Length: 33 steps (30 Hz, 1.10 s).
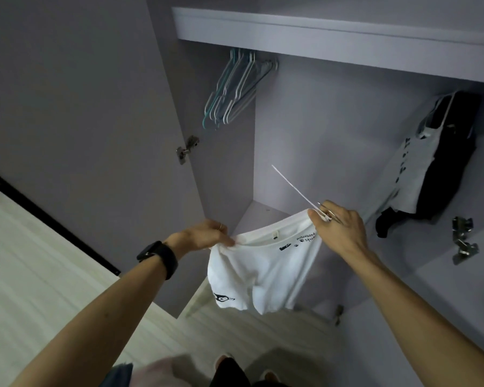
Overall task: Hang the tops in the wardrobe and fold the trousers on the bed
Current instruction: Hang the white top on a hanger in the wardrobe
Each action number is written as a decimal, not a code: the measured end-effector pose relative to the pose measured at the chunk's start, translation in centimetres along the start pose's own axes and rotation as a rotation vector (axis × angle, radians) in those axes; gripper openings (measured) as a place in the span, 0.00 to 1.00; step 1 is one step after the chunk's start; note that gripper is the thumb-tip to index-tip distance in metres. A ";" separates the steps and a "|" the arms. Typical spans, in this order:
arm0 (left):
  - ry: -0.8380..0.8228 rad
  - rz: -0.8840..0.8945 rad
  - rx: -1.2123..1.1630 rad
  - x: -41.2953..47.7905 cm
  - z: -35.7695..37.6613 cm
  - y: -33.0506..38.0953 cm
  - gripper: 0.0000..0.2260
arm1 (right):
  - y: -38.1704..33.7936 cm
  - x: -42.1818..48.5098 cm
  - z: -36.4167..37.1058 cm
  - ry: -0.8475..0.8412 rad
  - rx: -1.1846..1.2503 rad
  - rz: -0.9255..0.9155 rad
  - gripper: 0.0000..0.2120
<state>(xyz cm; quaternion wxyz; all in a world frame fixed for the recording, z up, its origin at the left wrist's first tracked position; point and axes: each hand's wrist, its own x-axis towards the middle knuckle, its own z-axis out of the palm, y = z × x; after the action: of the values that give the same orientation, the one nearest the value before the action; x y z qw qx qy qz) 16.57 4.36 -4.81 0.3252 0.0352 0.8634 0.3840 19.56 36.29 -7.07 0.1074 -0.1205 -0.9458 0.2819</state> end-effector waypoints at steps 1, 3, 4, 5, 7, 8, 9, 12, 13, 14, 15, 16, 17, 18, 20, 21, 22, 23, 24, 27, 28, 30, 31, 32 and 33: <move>-0.010 0.003 -0.004 0.0 0.0 -0.1 0.18 | -0.1 0.1 0.1 0.007 -0.068 0.007 0.17; 0.000 0.011 0.108 0.4 0.0 -0.4 0.19 | -0.1 0.3 0.1 -0.020 -0.240 -0.059 0.17; 0.019 0.022 0.212 0.6 0.0 -0.5 0.17 | 0.0 0.5 0.0 -0.058 -0.331 -0.124 0.15; 0.035 0.026 0.307 0.8 0.0 -0.7 0.14 | 0.0 0.8 -0.2 -0.108 -0.406 -0.194 0.13; 0.037 -0.001 0.401 0.8 0.1 -0.8 0.08 | 0.1 1.2 -0.8 -0.228 -0.498 -0.301 0.13; 0.026 -0.029 0.430 0.9 0.2 -0.8 0.11 | 0.1 1.4 -1.1 -0.276 -0.530 -0.332 0.15; 0.023 -0.051 0.454 1.0 0.4 -0.9 0.13 | 0.1 1.5 -1.4 -0.293 -0.543 -0.352 0.16; 0.076 -0.080 0.331 1.7 0.7 -1.2 0.08 | 0.2 1.9 -1.5 -0.240 -0.413 -0.320 0.17; 0.100 -0.081 0.242 1.7 0.4 -1.3 0.05 | 0.3 2.0 -1.5 -0.232 -0.330 -0.257 0.18; 0.118 -0.076 0.185 1.6 0.0 -1.5 0.04 | 0.5 2.1 -1.4 -0.232 -0.241 -0.172 0.18; 0.135 -0.068 0.178 1.6 -0.6 -1.7 0.04 | 0.8 2.2 -1.4 -0.233 -0.149 -0.078 0.18; 0.147 -0.063 0.211 1.5 -1.2 -1.7 0.04 | 1.1 2.3 -1.3 -0.235 -0.056 0.011 0.18; 0.152 -0.054 0.273 1.3 -1.9 -1.6 0.05 | 1.3 2.3 -1.1 -0.229 0.027 0.079 0.17; 0.158 -0.045 0.342 1.2 -2.3 -1.3 0.04 | 1.7 2.2 -0.7 -0.217 0.094 0.129 0.17; 0.183 -0.024 0.452 1.1 -3.2 -0.2 0.04 | 2.1 1.8 0.3 -0.167 0.211 0.201 0.19; 0.197 -0.017 0.488 1.1 -3.6 0.5 0.05 | 2.3 1.6 0.8 -0.143 0.266 0.238 0.19; 0.208 -0.010 0.495 1.0 -3.9 1.2 0.06 | 2.4 1.4 1.4 -0.131 0.310 0.274 0.20; 0.213 0.002 0.465 1.0 -4.3 2.1 0.05 | 2.4 1.2 1.8 -0.133 0.333 0.307 0.20; 0.215 0.022 0.402 0.9 -4.6 3.0 0.05 | 2.4 1.1 2.2 -0.152 0.327 0.329 0.21; 0.255 0.144 0.162 0.5 -5.2 6.3 0.06 | 2.2 1.1 2.7 -0.206 0.251 0.371 0.21; 0.266 0.190 0.126 0.3 -5.3 7.7 0.07 | 2.2 1.1 2.4 -0.186 0.253 0.392 0.22; 0.267 0.269 0.146 0.1 -5.2 10.2 0.08 | 1.7 1.2 1.5 -0.099 0.332 0.426 0.22; 0.275 0.291 0.195 0.1 -5.1 11.4 0.07 | 1.1 1.3 0.6 -0.024 0.444 0.453 0.22; 0.295 0.309 0.257 0.1 -5.0 12.5 0.06 | 0.3 1.4 -0.5 0.065 0.597 0.494 0.23; 0.320 0.329 0.314 0.0 -4.9 13.4 0.06 | -0.9 1.6 -1.9 0.158 0.769 0.541 0.24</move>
<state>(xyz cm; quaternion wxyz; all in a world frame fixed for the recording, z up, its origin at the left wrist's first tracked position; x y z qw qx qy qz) 11.13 10.61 6.76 0.1086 0.1640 0.9354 0.2940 18.44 36.97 -4.82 0.1386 -0.3348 -0.6964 0.6195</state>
